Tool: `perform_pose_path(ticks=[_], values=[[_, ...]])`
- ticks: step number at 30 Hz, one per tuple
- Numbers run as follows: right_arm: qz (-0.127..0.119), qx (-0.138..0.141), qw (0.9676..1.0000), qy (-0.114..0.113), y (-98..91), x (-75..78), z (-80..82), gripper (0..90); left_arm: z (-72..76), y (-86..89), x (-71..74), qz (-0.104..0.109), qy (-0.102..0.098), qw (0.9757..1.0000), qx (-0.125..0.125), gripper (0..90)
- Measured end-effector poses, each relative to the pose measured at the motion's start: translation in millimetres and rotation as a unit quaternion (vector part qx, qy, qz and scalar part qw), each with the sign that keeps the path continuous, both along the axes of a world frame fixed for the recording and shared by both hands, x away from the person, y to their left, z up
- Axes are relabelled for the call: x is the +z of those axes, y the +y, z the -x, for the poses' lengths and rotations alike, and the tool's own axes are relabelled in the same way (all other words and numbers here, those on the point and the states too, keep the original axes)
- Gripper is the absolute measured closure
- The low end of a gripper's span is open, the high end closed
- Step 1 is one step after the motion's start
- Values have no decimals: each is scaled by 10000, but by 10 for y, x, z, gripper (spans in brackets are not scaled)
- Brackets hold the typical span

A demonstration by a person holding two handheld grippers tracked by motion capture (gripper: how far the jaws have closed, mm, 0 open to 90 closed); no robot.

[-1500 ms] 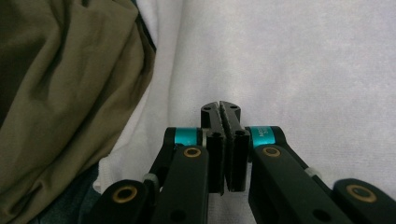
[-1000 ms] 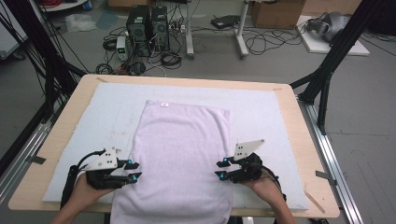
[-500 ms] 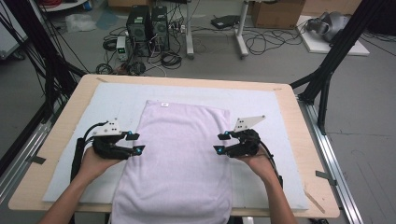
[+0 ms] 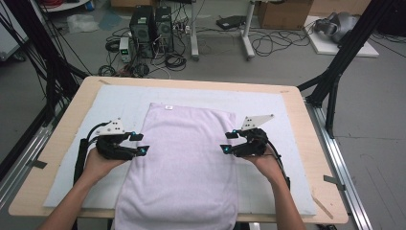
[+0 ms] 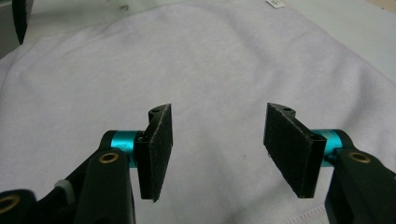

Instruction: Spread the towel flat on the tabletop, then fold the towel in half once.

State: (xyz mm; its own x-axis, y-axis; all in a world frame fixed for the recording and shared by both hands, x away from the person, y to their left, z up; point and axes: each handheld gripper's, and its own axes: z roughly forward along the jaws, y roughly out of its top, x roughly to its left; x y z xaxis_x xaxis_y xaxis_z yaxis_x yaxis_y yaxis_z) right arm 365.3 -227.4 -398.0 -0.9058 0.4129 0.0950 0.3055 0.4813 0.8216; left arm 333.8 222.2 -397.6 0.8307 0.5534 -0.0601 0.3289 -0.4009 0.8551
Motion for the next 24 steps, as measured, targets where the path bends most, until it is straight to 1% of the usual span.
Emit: perform_pose_path(ticks=[2, 4, 6, 8, 10, 11, 12, 13, 15, 16, 17, 18, 20, 21, 23, 24], values=[[41, -14, 10000, -5, 3, -4, -4, 418, -9, 7, -3, 11, 25, 10000, 10, 421], [65, -15, 10000, -23, 3, -4, -10, 417, -15, 13, -3, 25, 5, 10000, 22, 428], [106, -22, 9999, -42, 1, 16, -23, 414, -33, 26, -2, 57, 16, 10000, 47, 440], [129, -47, 9999, -100, -6, 65, -36, 413, -72, 40, 20, -39, 62, 10000, 54, 443], [177, -56, 9997, -156, -8, 128, -55, 412, -115, 62, 73, -52, 23, 9999, 94, 443], [192, -75, 9996, -202, -11, 159, -68, 410, -136, 79, 102, 6, 0, 9999, 123, 443], [215, -83, 9995, -209, -14, 194, -82, 408, -162, 86, 134, -30, 9, 9999, 146, 445], [244, -93, 9994, -215, -13, 227, -101, 408, -193, 94, 163, -68, 1, 9999, 142, 444], [306, -112, 9992, -246, -10, 289, -144, 405, -256, 117, 215, -75, -17, 9998, 198, 445], [330, -130, 9990, -273, -10, 317, -177, 405, -293, 126, 240, -97, 20, 9997, 226, 445], [359, -153, 9989, -258, -8, 342, -203, 405, -333, 137, 265, -133, 7, 9996, 256, 445], [384, -162, 9987, -281, -8, 365, -237, 405, -386, 151, 296, -114, 15, 9994, 315, 447], [474, -221, 9982, -287, -2, 404, -315, 406, -482, 169, 346, -138, 85, 9993, 337, 465], [485, -239, 9980, -326, -2, 420, -351, 409, -532, 175, 384, -198, 51, 9991, 379, 479], [530, -286, 9979, -248, 4, 468, -441, 407, -637, 185, 477, -294, -46, 9985, 470, 492], [523, -311, 9976, -330, 2, 492, -488, 410, -667, 183, 502, -281, -86, 9983, 503, 495]])
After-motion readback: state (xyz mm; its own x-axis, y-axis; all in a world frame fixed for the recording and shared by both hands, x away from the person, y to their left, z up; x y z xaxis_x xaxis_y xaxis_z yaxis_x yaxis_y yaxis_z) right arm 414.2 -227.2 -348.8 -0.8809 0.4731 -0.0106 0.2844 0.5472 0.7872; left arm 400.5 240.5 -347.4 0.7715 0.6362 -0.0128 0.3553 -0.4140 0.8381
